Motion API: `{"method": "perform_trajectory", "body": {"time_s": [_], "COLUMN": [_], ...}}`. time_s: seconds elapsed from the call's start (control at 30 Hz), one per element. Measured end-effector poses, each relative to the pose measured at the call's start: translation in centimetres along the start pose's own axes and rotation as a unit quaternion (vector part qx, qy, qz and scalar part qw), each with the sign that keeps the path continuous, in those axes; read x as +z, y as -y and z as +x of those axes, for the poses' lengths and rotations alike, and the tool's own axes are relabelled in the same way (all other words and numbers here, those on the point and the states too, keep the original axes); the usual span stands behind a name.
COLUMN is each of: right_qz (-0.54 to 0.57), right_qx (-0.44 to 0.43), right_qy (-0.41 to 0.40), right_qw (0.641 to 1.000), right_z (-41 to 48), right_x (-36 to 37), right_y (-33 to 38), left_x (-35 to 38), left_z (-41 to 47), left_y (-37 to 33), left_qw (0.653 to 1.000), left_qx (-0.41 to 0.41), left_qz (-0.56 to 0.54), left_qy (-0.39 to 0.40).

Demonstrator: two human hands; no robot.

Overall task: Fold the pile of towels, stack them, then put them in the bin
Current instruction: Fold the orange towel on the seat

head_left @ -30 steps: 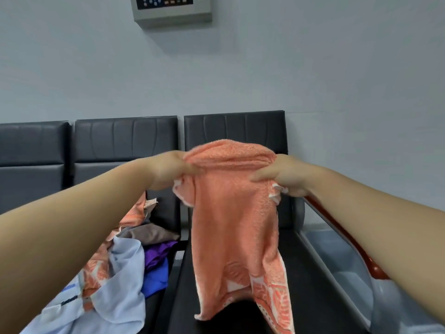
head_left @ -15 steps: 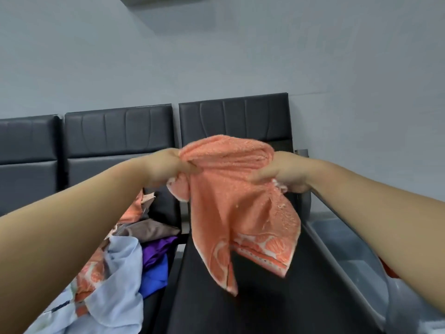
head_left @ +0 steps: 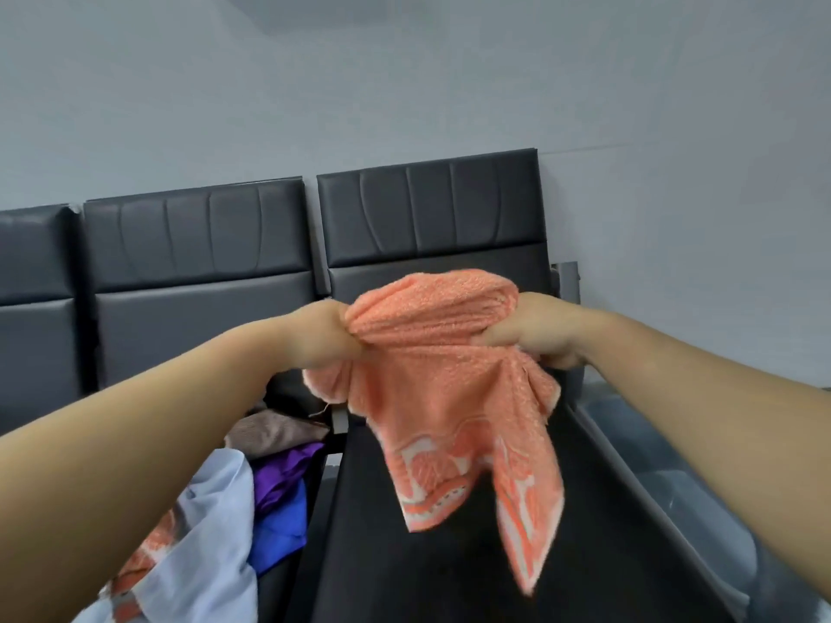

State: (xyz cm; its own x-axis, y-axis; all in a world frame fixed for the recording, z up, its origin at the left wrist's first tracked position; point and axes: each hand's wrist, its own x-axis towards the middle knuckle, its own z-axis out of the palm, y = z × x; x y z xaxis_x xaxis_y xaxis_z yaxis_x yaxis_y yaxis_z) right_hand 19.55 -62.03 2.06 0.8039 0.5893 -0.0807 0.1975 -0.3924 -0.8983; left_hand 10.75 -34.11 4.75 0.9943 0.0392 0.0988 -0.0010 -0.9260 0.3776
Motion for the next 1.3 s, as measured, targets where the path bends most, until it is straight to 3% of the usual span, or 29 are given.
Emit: {"method": "perform_trajectory", "body": {"time_s": [0.03, 0.1, 0.17, 0.23, 0.3, 0.37, 0.4, 0.47, 0.57, 0.7, 0.77, 0.83, 0.93, 1.03, 1.13, 1.2, 1.3], "right_qz": [0.01, -0.019, -0.086, -0.146, -0.189, -0.224, -0.258, -0.35, -0.418, -0.392, -0.391, -0.355, -0.261, -0.185, -0.181, -0.261, -0.238], "right_qx": [0.007, 0.021, 0.04, 0.052, 0.053, 0.06, 0.061, 0.052, -0.014, -0.106, -0.147, -0.137, -0.042, 0.065, 0.151, 0.169, 0.147], "right_qy": [0.019, 0.074, 0.103, 0.09, 0.051, 0.031, 0.024, -0.01, -0.131, -0.298, -0.303, -0.243, -0.08, 0.038, 0.072, 0.081, 0.028], "right_qw": [1.0, 0.997, 0.99, 0.984, 0.979, 0.972, 0.964, 0.935, 0.899, 0.864, 0.857, 0.892, 0.961, 0.98, 0.969, 0.947, 0.96], "right_z": [-0.3, -1.0, -0.9, -0.4, 0.1, 0.5, 1.0, 2.6, 5.5, 6.8, 5.7, 3.8, 0.7, -1.3, -2.6, -2.5, -1.8], "right_x": [-0.1, -0.4, -0.7, -0.9, -1.3, -1.4, -1.3, -0.5, 0.6, -0.7, -1.5, -1.7, -0.2, 3.0, 6.0, 7.0, 7.8], "right_y": [-0.3, -0.4, -0.4, -0.5, -0.6, -1.1, -1.5, -2.7, -4.1, -2.6, -2.0, -3.0, -6.9, -12.8, -18.5, -19.6, -20.1], "left_x": [-0.1, 0.2, 1.2, 1.9, 2.0, 2.2, 2.5, 3.5, 4.3, 2.5, 1.8, 2.3, 5.9, 11.2, 17.1, 20.1, 21.6], "left_z": [0.0, -0.2, -0.1, 0.0, 0.3, 0.9, 1.4, 2.6, 4.4, 5.4, 4.6, 3.1, 0.6, -1.4, -3.3, -4.0, -4.1], "left_y": [0.4, 0.7, 0.5, 0.2, 1.0, 2.2, 2.6, 3.0, 3.0, 2.7, 2.0, 1.6, 2.4, 5.1, 9.0, 10.8, 12.2], "left_qw": [0.988, 0.927, 0.884, 0.869, 0.896, 0.973, 0.994, 0.994, 0.979, 0.976, 0.974, 0.982, 0.999, 0.981, 0.952, 0.944, 0.975], "left_qx": [-0.008, 0.003, 0.022, 0.026, 0.031, 0.04, 0.034, 0.027, 0.017, 0.007, 0.032, 0.03, 0.033, 0.014, -0.035, -0.081, -0.07], "left_qz": [-0.154, -0.375, -0.468, -0.495, -0.441, -0.217, -0.084, 0.096, 0.203, 0.14, 0.105, 0.1, 0.002, -0.148, -0.225, -0.233, -0.156], "left_qy": [-0.002, 0.011, 0.014, 0.014, 0.036, 0.062, 0.063, 0.044, -0.027, -0.168, -0.198, -0.16, -0.011, 0.124, 0.205, 0.22, 0.14]}}
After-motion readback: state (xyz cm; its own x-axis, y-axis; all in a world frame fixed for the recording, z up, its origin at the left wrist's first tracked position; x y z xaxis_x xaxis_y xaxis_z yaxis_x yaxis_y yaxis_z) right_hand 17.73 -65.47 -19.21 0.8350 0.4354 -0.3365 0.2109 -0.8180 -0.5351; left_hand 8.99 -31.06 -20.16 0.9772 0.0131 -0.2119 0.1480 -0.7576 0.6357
